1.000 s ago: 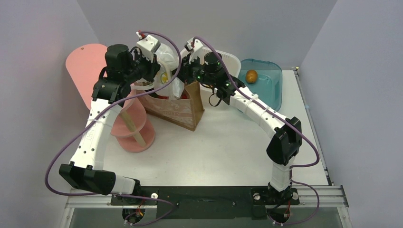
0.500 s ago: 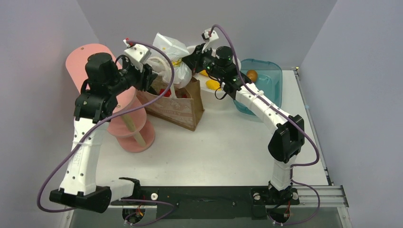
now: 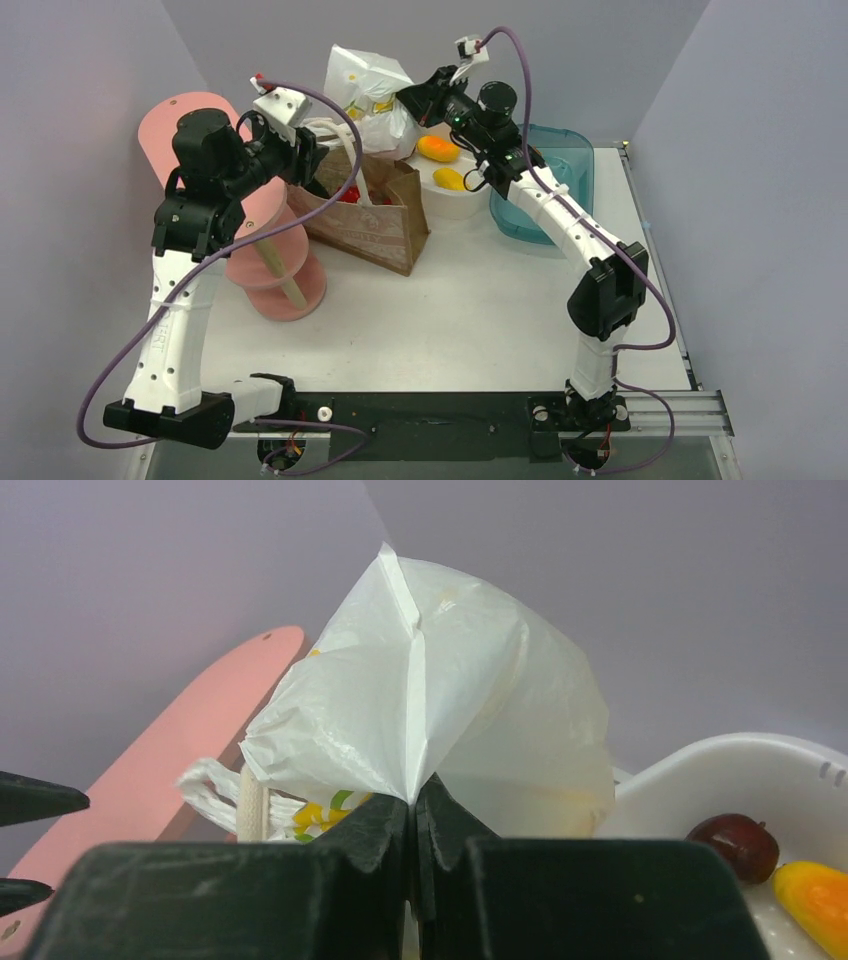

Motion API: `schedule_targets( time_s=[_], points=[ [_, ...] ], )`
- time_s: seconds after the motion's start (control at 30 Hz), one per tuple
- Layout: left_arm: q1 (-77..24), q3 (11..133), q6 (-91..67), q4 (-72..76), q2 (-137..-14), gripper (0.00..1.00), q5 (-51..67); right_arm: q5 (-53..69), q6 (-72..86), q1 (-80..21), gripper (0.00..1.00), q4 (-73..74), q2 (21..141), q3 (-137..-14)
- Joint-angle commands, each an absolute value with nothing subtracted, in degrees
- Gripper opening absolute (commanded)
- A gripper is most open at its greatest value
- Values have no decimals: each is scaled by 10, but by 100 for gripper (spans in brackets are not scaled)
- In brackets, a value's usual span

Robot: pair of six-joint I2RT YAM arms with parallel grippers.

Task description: Untie the knot of the grocery bags and take out the mixed food

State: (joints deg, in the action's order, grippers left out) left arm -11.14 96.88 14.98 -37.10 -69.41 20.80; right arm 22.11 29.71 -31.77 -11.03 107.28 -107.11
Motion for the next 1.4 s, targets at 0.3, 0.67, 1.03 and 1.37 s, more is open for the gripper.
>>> schedule_targets(
  time_s=[0.3,0.67,1.03,1.37],
  points=[
    [-108,1015,136,-310,-719,45,222,209,340,-246,0,-164,1001,-1109],
    [-109,992,141,-275,-709,45,233,260,370,-163,0,-80,861,-1038],
    [-120,944,156,-264,-677,45,286,494,366,-143,0,124,599,-803],
    [-160,858,155,-294,-604,45,318,556,266,-198,0,368,459,-607]
  ],
)
